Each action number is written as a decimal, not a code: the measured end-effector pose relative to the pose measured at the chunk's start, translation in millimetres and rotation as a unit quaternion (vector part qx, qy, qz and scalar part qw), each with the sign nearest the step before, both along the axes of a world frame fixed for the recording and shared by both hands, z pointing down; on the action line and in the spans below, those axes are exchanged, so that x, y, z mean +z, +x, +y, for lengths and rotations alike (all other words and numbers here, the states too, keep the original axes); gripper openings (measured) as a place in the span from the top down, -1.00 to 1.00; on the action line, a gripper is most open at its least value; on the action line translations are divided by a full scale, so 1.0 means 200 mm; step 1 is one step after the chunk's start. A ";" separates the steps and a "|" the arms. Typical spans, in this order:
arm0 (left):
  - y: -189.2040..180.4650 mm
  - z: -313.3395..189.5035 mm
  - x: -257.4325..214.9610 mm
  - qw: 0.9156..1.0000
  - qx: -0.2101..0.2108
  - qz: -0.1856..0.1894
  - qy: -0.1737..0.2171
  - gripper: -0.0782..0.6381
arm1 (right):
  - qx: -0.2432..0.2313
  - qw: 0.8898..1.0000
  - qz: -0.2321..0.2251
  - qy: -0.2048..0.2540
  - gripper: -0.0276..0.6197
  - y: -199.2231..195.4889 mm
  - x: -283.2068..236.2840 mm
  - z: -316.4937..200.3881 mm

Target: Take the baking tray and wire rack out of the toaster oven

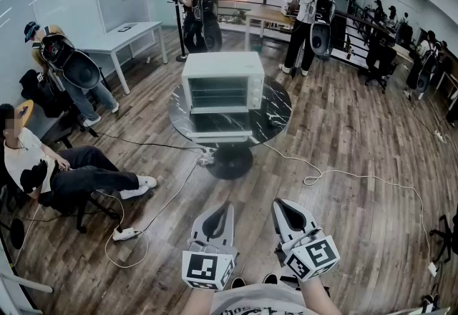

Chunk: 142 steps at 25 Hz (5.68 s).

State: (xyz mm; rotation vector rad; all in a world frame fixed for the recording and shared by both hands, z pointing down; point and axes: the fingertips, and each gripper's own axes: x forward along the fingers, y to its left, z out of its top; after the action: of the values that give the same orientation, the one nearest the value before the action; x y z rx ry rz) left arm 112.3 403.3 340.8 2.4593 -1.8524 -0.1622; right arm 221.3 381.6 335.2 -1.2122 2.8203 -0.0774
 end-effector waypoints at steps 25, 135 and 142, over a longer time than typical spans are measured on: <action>-0.09 -0.13 0.04 1.000 -0.011 0.017 -0.015 0.78 | -0.015 1.000 -0.006 -0.004 0.91 -0.05 0.03 -0.13; -1.16 -2.62 0.51 0.959 -0.043 0.220 -0.175 0.78 | 0.000 0.983 -0.051 -0.175 0.91 -0.91 0.41 -2.64; -1.17 -2.66 0.55 0.956 -0.018 0.224 -0.188 0.78 | 0.034 0.979 -0.066 -0.188 0.91 -0.88 0.45 -2.65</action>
State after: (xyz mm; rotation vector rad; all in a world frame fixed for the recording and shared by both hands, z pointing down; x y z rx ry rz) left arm -122.5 -129.6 451.2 1.9372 -1.5626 -0.3073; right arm 45.1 -149.1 425.7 -1.3105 2.7221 -0.6887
